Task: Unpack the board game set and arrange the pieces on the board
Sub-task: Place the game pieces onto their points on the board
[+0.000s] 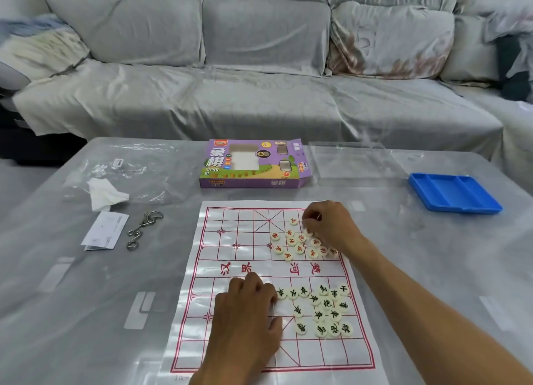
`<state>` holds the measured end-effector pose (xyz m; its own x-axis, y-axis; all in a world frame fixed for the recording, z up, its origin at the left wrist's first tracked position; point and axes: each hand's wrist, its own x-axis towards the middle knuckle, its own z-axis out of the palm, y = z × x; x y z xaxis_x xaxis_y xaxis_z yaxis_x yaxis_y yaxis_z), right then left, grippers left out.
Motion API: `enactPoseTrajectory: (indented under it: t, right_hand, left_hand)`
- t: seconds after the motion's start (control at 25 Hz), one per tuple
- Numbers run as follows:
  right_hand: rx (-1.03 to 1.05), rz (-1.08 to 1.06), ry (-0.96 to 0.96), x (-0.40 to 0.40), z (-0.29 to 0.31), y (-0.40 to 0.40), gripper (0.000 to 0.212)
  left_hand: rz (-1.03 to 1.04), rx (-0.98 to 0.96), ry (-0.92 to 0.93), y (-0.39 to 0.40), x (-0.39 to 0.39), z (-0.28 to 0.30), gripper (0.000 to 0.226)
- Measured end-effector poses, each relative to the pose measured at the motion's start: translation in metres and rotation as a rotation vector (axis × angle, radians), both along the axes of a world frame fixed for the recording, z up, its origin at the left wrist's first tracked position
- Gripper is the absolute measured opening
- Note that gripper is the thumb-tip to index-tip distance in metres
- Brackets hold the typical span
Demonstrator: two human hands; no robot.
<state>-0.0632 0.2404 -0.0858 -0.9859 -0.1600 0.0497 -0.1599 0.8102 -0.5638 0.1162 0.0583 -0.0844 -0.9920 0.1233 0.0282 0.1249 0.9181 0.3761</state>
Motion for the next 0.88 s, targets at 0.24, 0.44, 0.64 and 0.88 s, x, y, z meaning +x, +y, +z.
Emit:
enactPoseTrajectory:
  t: [0.24, 0.44, 0.64, 0.88]
  right_hand:
    - [0.022, 0.049, 0.024, -0.005, -0.009, -0.006, 0.020]
    - [-0.107, 0.026, 0.042, 0.013, 0.001, 0.001, 0.019]
    - [0.231, 0.082, -0.035, 0.064, -0.022, 0.036, 0.091]
    - [0.234, 0.218, -0.063, 0.051, -0.031, -0.008, 0.108]
  left_hand:
    - [0.009, 0.001, -0.035, 0.001, -0.004, -0.002, 0.031]
    - [-0.011, 0.010, -0.011, -0.001, -0.003, -0.002, 0.031]
    - [0.005, 0.012, -0.028, -0.001, -0.003, -0.003, 0.029]
    - [-0.019, 0.027, -0.012, -0.003, 0.000, 0.002, 0.027]
